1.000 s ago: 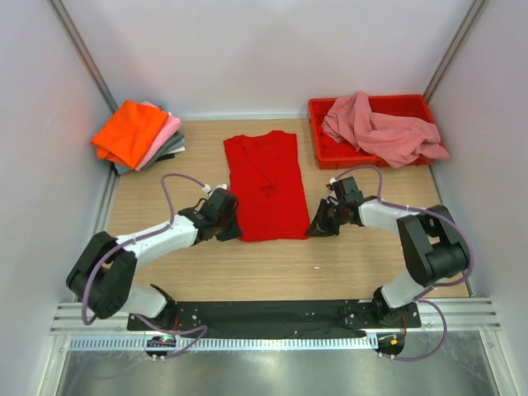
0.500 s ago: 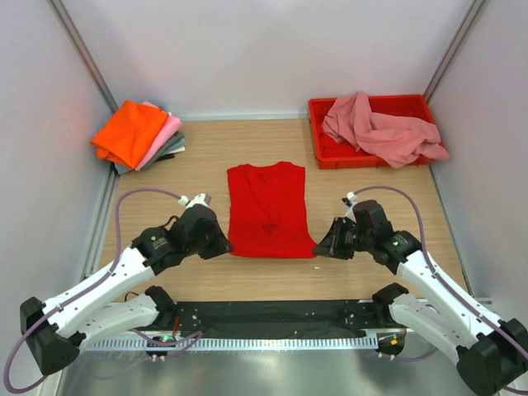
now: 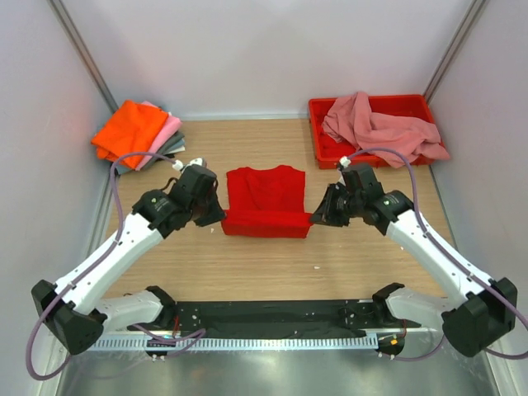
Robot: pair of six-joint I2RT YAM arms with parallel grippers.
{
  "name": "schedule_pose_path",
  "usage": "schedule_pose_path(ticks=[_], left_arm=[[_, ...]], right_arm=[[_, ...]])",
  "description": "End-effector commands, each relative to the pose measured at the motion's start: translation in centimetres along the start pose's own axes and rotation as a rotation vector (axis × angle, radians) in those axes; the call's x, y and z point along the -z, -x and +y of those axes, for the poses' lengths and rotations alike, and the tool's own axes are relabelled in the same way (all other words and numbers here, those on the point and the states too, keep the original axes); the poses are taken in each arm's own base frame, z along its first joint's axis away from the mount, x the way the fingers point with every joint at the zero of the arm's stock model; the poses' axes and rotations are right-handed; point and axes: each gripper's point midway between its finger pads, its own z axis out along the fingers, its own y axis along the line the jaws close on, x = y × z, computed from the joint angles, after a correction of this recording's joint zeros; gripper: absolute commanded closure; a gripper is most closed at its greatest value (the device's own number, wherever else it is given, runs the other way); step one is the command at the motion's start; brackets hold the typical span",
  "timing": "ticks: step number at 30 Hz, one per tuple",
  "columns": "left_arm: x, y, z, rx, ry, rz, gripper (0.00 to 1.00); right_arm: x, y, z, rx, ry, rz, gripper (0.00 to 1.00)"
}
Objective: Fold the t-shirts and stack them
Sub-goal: Fold the tshirt
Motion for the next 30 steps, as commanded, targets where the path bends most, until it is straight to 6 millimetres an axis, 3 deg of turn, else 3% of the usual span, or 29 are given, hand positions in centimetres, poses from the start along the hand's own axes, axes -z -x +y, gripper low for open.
schedule_pose_path(ticks=[1,6,7,8,12,13,14,15,16,17,18,19,20,21,22,23,24,25,26,27,29,30], left_arm=[[-0.6,2.3,0.4,-0.054,0.02,-0.017,0.96],[-2.3,5.4,-0.3,-0.056,0.009,-0.013,0.97],[-3.4,5.7,-0.4,-0.057,0.017,0.002,0.97],[-3.4,7.1,-0.7,-0.046,0.01,-0.016,0.97],[-5.8,9.3,-1.3,-0.032,-0.006,0.023,0.98],[-5.9,10.6,-1.7,-0.025,-0.025,0.01,0.98],[-7.8,10.7,-1.3,-0.017,-0.002,0.047,0.98],[-8.3,11.2,-1.3,-0.009,-0.007,0.058,0.98],[-8.6,12.7,-1.8,0.005,-0.035,0.059,0.98],[-10.8,12.7,-1.3,0.012,-0.013,0.105,0.98],[-11.8,13.1,-1.0,0.024,0.0,0.125,0.96],[-11.9,15.3,-1.8,0.035,-0.041,0.106,0.93],[-12.8,16.3,-1.9,0.047,-0.041,0.109,0.9],[-16.7,15.8,-0.6,0.064,0.002,0.179,0.81],[-16.1,19.3,-2.5,0.067,-0.073,0.143,0.46],[-17.6,20.4,-2.2,0.08,-0.063,0.158,0.34],[-21.4,17.8,0.2,0.13,0.027,0.31,0.26],[-19.9,23.2,-2.1,0.125,-0.071,0.176,0.18],[-19.9,23.8,-2.8,0.15,-0.126,0.183,0.13],[-20.0,24.8,-3.3,0.185,-0.159,0.159,0.07],[-19.9,25.0,-3.1,0.213,-0.177,0.161,0.04],[-19.3,26.9,-4.1,0.197,-0.231,0.07,0.03]], right_arm=[[0.1,3.6,0.9,0.06,-0.032,-0.082,0.98],[-1.6,7.4,1.6,0.08,-0.064,-0.103,0.99],[-1.9,8.0,1.5,0.08,-0.073,-0.104,0.98],[-2.2,8.5,1.5,0.079,-0.077,-0.108,0.99],[-3.4,11.7,2.0,0.081,-0.085,-0.128,0.99],[-4.4,11.9,1.5,0.077,-0.103,-0.106,0.99],[-5.0,12.4,1.6,0.078,-0.1,-0.104,0.99],[-5.0,13.5,2.0,0.08,-0.093,-0.117,0.99],[-6.5,13.9,1.0,0.062,-0.118,-0.093,0.98],[-7.1,14.8,0.9,0.06,-0.121,-0.098,0.98],[-7.1,16.4,1.8,0.064,-0.098,-0.118,0.99],[-9.4,17.2,0.1,0.036,-0.134,-0.083,0.99],[-10.3,18.4,-0.2,0.027,-0.142,-0.085,0.98],[-10.4,21.2,0.7,0.021,-0.143,-0.116,0.97],[-11.2,23.1,0.1,-0.001,-0.154,-0.127,0.61],[-15.3,22.4,-3.5,-0.057,-0.248,-0.029,0.4],[-13.7,27.7,-1.0,-0.043,-0.227,-0.152,0.27],[-14.1,29.1,-0.9,-0.057,-0.219,-0.16,0.14],[-17.2,28.3,-3.8,-0.106,-0.269,-0.079,0.13],[-14.6,31.6,-0.9,-0.099,-0.201,-0.189,0.12],[-13.6,32.2,-0.3,-0.11,-0.196,-0.217,0.11],[-12.2,31.1,0.1,-0.11,-0.205,-0.204,0.11]])
